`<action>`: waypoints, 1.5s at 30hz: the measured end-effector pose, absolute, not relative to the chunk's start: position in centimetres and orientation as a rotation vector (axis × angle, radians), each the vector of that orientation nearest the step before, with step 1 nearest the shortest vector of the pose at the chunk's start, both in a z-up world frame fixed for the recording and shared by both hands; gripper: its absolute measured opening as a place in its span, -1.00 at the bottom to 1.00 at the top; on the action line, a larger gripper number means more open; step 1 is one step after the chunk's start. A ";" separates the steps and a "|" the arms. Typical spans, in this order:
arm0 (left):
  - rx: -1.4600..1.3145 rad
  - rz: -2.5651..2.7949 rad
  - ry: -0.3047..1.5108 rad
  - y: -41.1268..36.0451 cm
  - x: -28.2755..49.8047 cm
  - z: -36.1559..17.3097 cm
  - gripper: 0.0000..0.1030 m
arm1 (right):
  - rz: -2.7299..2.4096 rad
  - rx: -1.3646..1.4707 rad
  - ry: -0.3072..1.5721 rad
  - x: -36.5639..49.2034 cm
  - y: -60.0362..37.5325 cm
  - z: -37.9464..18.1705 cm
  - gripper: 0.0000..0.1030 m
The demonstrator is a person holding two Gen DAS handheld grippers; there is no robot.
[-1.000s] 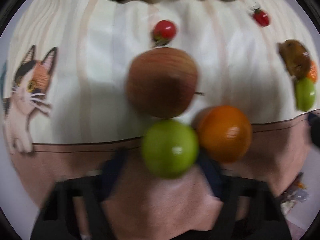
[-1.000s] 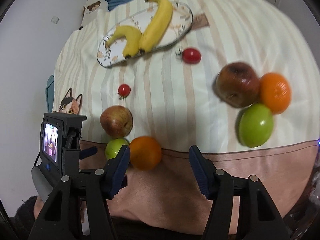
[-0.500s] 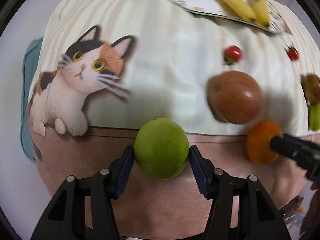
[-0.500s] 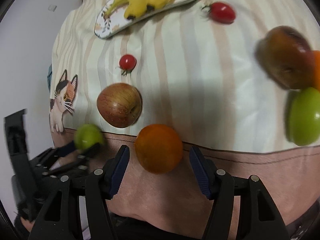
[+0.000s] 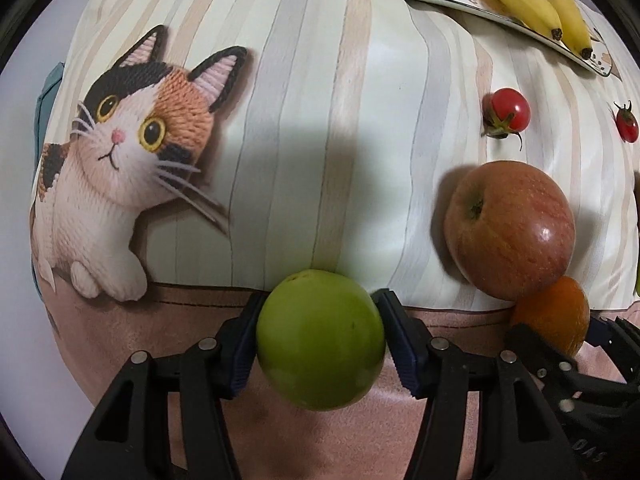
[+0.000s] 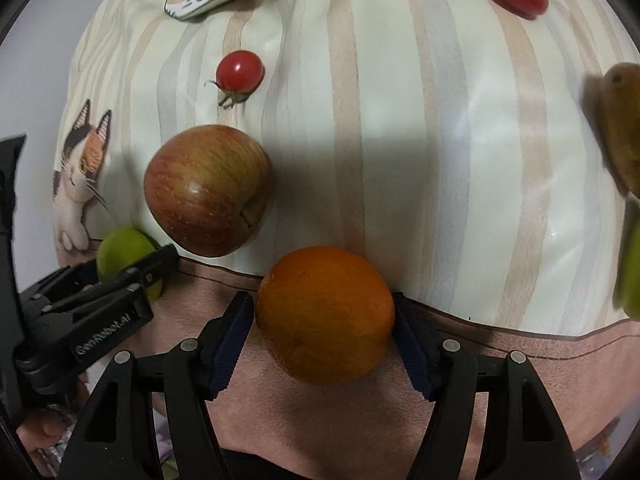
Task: Organize fruits
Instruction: 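Grasp the green apple with the left tool while the right tool grasps the orange, then place the green apple and orange on the plate beside the bananas, releasing both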
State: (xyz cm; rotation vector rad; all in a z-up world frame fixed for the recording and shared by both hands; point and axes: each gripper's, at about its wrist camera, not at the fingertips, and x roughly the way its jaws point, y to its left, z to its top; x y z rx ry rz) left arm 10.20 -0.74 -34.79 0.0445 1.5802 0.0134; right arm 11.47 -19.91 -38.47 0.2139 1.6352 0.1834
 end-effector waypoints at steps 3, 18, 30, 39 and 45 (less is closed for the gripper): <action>0.068 0.016 1.575 -1.5 12.1 -34.4 0.03 | 0.160 0.151 1.632 11.3 -18.8 -38.8 0.40; 0.118 -0.019 1.460 -6.6 11.6 -27.9 0.03 | 0.159 0.124 1.514 8.8 -18.5 -36.1 0.30; 0.059 -0.112 1.349 -8.9 12.2 -20.4 0.03 | 0.164 0.173 1.386 10.7 -22.2 -29.8 0.30; 0.023 -0.187 1.280 -9.3 17.8 -17.0 0.03 | 0.165 0.243 1.296 14.9 -26.4 -24.3 0.30; 0.053 -0.168 1.281 -9.0 23.7 -18.2 0.03 | 0.098 0.186 1.242 21.8 -28.7 -23.6 0.30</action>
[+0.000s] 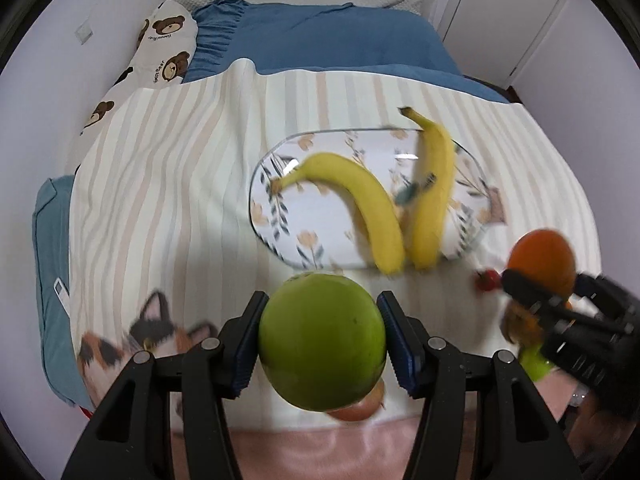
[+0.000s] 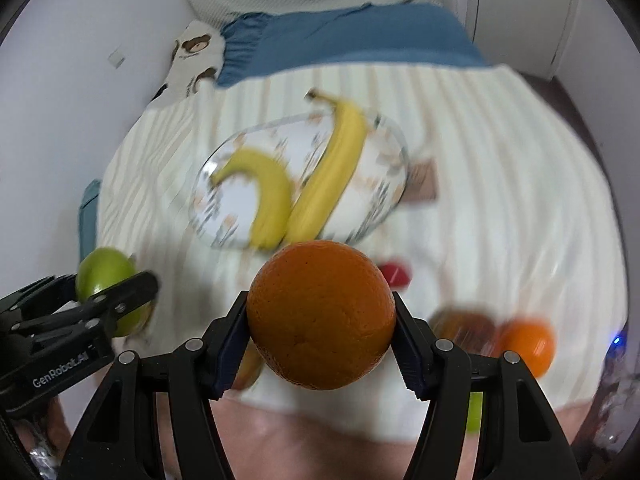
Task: Organize fruits
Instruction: 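Place the green apple and orange on the plate beside the bananas, releasing both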
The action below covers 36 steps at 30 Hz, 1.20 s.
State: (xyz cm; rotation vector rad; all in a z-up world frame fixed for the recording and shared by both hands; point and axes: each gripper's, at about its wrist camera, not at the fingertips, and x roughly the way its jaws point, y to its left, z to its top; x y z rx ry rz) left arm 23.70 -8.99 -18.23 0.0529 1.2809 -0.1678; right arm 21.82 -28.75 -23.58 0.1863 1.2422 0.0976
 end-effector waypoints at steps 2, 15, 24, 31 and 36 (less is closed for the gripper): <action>0.056 -0.163 1.306 -8.7 25.9 -19.4 0.03 | 0.085 0.169 1.248 23.8 -29.4 -24.3 0.30; 0.011 -0.182 1.470 -8.5 34.7 -26.6 0.03 | 0.131 0.026 1.352 32.6 -29.0 -30.5 0.30; -0.031 -0.217 1.518 -8.8 35.8 -28.9 0.03 | 0.158 -0.003 1.369 33.3 -27.7 -31.1 0.30; -0.045 -0.205 1.556 -9.0 35.7 -30.6 0.03 | 0.174 0.053 1.383 33.5 -28.6 -31.5 0.32; -0.054 -0.189 1.547 -8.9 35.8 -30.4 0.07 | 0.160 0.071 1.380 33.5 -28.6 -31.4 0.37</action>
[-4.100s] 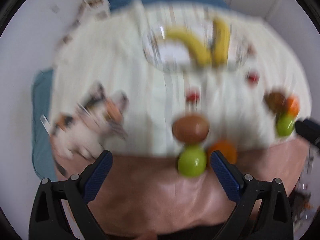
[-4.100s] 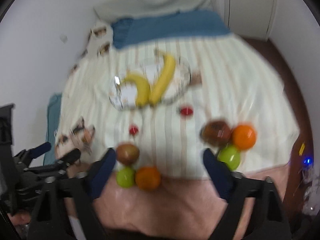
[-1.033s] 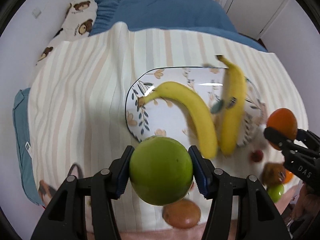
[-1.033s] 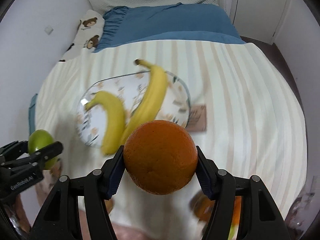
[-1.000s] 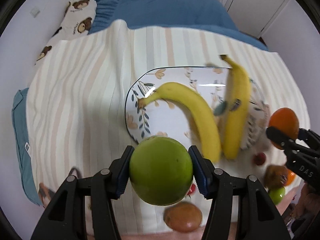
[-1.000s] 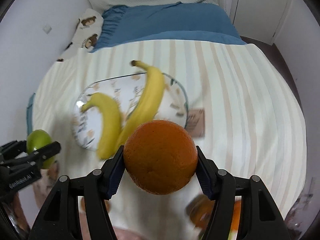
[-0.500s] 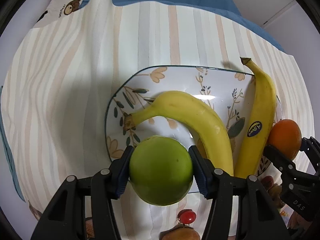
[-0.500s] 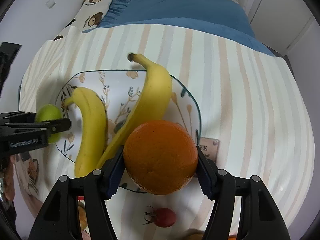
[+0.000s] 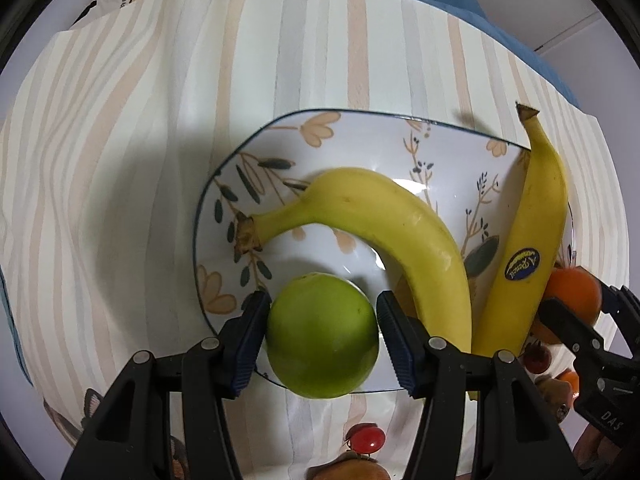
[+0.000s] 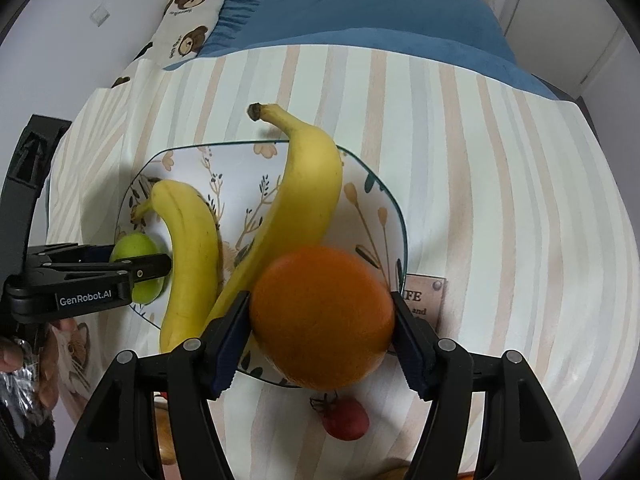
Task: Organize fruits
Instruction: 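Place the green apple and orange on the plate beside the bananas, releasing both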
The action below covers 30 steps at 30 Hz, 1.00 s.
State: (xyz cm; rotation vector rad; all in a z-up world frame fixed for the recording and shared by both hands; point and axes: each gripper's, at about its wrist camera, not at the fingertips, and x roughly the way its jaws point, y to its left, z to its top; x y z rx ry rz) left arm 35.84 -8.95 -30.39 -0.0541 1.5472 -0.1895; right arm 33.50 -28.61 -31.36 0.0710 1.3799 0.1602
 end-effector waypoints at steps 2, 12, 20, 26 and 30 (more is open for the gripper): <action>-0.049 -0.187 1.550 -9.0 35.7 -30.1 0.08 | 0.163 0.085 1.381 33.6 -28.7 -31.3 0.42; -0.052 -0.177 1.502 -7.7 34.0 -28.1 0.31 | 0.126 0.109 1.353 33.3 -29.5 -29.6 0.46; 0.002 -0.157 1.449 -8.7 32.9 -26.0 0.39 | 0.080 0.114 1.358 32.3 -29.7 -28.4 0.48; 0.066 -0.149 1.380 -8.6 31.1 -23.4 0.79 | 0.058 0.095 1.363 30.6 -28.9 -27.2 0.48; 0.087 -0.122 1.314 -8.6 29.6 -21.6 0.88 | 0.049 0.091 1.347 29.2 -28.3 -26.5 0.55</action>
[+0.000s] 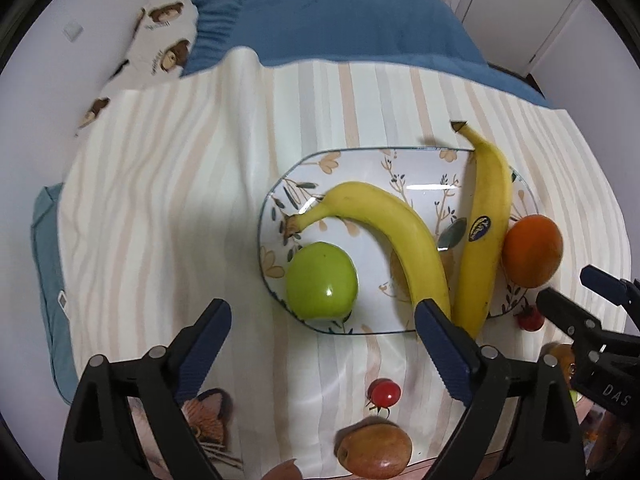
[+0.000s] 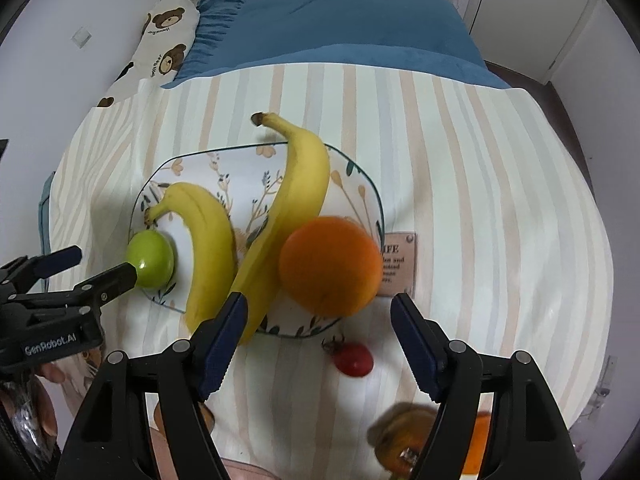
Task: Organize fruits
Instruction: 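Place the green apple and orange on the plate beside the bananas, releasing both, then grasp the brown kiwi with the left tool while the right tool grasps another green apple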
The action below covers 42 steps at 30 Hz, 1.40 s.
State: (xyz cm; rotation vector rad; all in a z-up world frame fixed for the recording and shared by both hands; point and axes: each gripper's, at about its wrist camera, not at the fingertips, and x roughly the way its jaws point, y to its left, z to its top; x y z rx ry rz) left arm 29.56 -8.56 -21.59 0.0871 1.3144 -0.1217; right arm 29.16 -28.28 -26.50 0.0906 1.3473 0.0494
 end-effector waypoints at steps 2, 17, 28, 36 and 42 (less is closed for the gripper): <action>0.090 -0.114 1.294 -8.6 29.0 -20.7 0.96 | 0.033 0.093 1.335 28.4 -28.2 -26.0 0.79; 0.071 -0.098 1.085 -8.5 23.9 -13.1 0.97 | -0.013 0.082 1.154 22.6 -28.5 -18.3 0.94; 0.042 -0.107 0.986 -8.3 18.8 -8.6 0.97 | 0.006 0.088 1.035 17.2 -27.9 -12.4 0.94; 0.020 -0.110 0.961 -7.9 16.7 -6.8 0.97 | 0.044 0.138 0.989 14.2 -27.5 -9.5 0.94; 0.022 -0.110 0.993 -8.4 16.3 -7.8 0.97 | 0.050 0.210 0.989 13.0 -28.8 -9.4 0.94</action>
